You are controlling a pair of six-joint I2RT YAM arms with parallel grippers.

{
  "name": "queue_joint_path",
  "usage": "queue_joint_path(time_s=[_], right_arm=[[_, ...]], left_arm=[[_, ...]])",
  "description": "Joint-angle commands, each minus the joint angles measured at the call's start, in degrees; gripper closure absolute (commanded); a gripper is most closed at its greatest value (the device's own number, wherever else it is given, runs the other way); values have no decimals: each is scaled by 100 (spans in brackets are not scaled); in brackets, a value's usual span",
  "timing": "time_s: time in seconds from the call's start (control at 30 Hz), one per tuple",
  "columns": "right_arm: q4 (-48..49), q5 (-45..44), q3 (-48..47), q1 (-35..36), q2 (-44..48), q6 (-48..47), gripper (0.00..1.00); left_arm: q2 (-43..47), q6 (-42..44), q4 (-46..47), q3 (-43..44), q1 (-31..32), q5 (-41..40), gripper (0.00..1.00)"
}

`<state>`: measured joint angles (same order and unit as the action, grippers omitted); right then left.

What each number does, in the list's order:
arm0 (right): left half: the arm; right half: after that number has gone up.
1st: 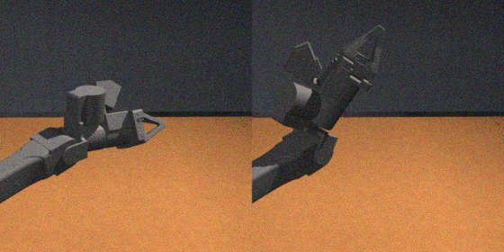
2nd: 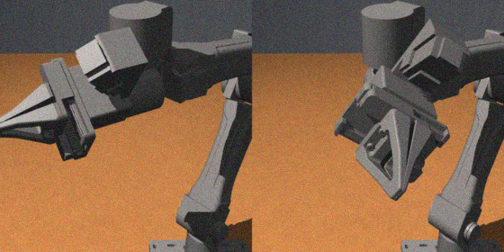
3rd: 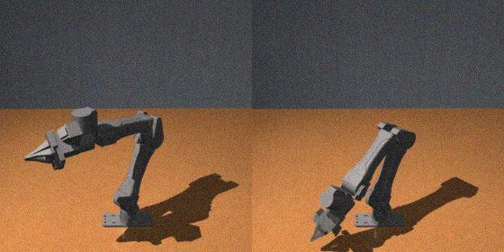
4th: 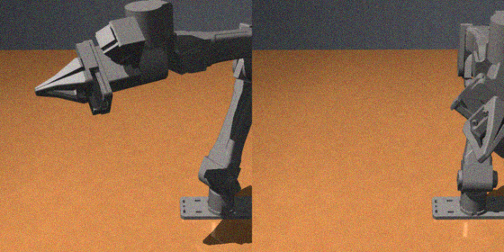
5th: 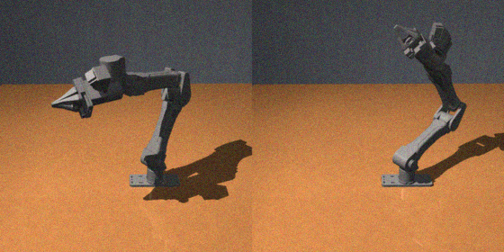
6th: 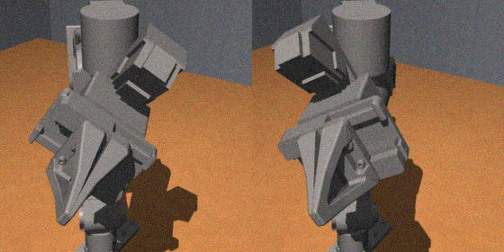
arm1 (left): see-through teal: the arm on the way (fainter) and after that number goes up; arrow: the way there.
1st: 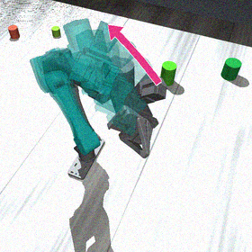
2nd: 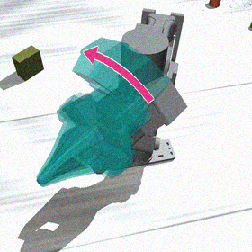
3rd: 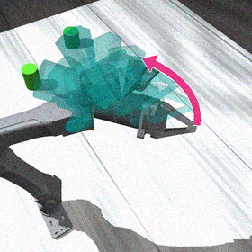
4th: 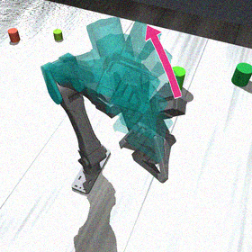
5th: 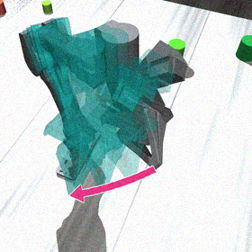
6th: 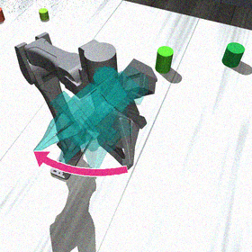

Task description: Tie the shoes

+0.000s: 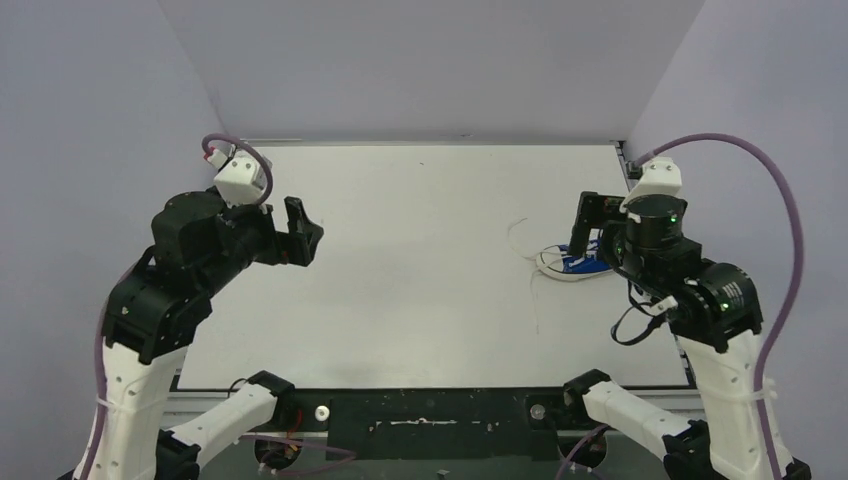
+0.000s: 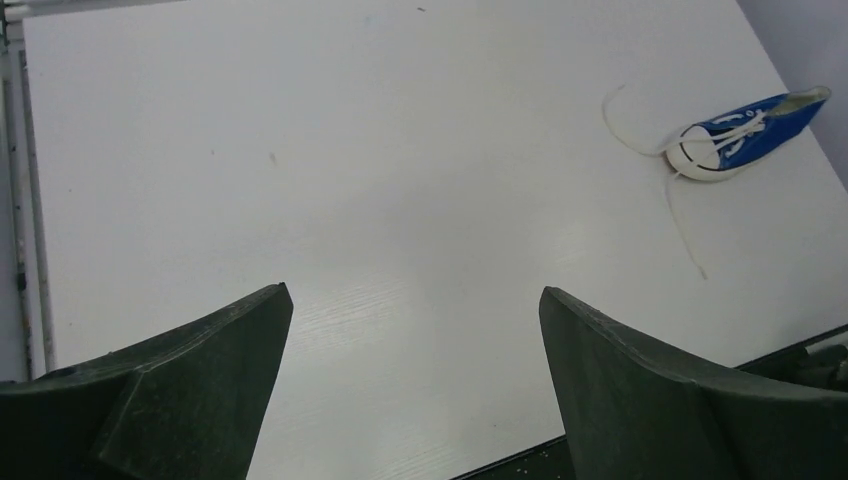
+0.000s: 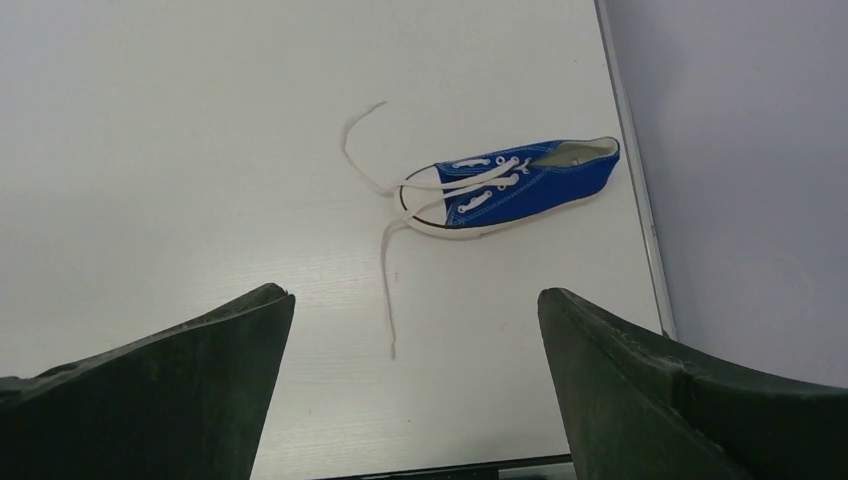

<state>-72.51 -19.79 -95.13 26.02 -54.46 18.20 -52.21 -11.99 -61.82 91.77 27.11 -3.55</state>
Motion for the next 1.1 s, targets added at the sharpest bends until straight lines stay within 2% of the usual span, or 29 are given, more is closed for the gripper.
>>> queue_joint_path(time_s=[0.0,0.27,0.37,0.5,0.63,0.83,1.07], right_arm=[[1096,-398,843,-348,-114,-4,0],[2089,-538,2311,-1034,-513,-39,0],[2346,-322,2555,-1404,-890,-10,0],[2699,32,2531,-1976,-1577,-77,0],[3095,617,2161,-2635,-2505,-283,0],[3131,1382,863,-3401,-4474,-380,0],[2203,2144,-1299,-4054,-6570,-331,0]], left_arm=[[-240,-129,873,-376,-591,-82,5],[-574,-147,1801,-1230,-1547,-180,4],[-810,64,2060,-1433,-1511,-402,3],[-1099,513,2372,-1572,-903,-797,3],[-1193,227,2512,-1695,-438,-464,3],[-1108,-583,2813,-2117,-105,739,4],[-942,-590,1932,-2065,157,1055,4]])
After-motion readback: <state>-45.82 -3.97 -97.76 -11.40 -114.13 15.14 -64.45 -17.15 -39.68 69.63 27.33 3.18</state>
